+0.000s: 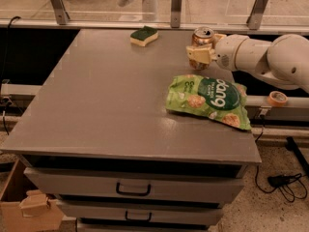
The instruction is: Move orange can near green rice chip bag
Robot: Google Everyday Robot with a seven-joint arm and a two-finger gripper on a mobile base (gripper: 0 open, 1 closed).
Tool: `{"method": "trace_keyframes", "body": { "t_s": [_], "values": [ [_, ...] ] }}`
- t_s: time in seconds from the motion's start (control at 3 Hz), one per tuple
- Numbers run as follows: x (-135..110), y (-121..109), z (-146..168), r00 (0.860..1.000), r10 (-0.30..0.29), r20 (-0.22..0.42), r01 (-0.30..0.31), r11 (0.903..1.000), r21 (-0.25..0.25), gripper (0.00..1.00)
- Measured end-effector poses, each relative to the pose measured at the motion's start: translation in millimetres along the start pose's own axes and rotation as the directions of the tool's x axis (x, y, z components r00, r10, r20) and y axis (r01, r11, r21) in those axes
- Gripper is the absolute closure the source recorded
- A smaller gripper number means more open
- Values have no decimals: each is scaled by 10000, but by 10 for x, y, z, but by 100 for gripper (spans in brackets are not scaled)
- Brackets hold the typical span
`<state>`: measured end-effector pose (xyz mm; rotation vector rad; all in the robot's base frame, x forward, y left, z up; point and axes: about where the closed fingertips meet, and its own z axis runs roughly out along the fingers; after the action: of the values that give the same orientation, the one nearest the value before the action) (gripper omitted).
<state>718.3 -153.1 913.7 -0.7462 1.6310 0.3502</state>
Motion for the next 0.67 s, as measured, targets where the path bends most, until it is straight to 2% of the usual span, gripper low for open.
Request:
{"method": "trace_keyframes", "body": {
  "t_s": [0.33, 0.67],
  "values": [
    [202, 37, -55, 9988, 486, -77, -486, 9988, 82, 77],
    [292, 140, -78, 9973, 728, -107, -728, 9973, 86, 53]
  ]
}}
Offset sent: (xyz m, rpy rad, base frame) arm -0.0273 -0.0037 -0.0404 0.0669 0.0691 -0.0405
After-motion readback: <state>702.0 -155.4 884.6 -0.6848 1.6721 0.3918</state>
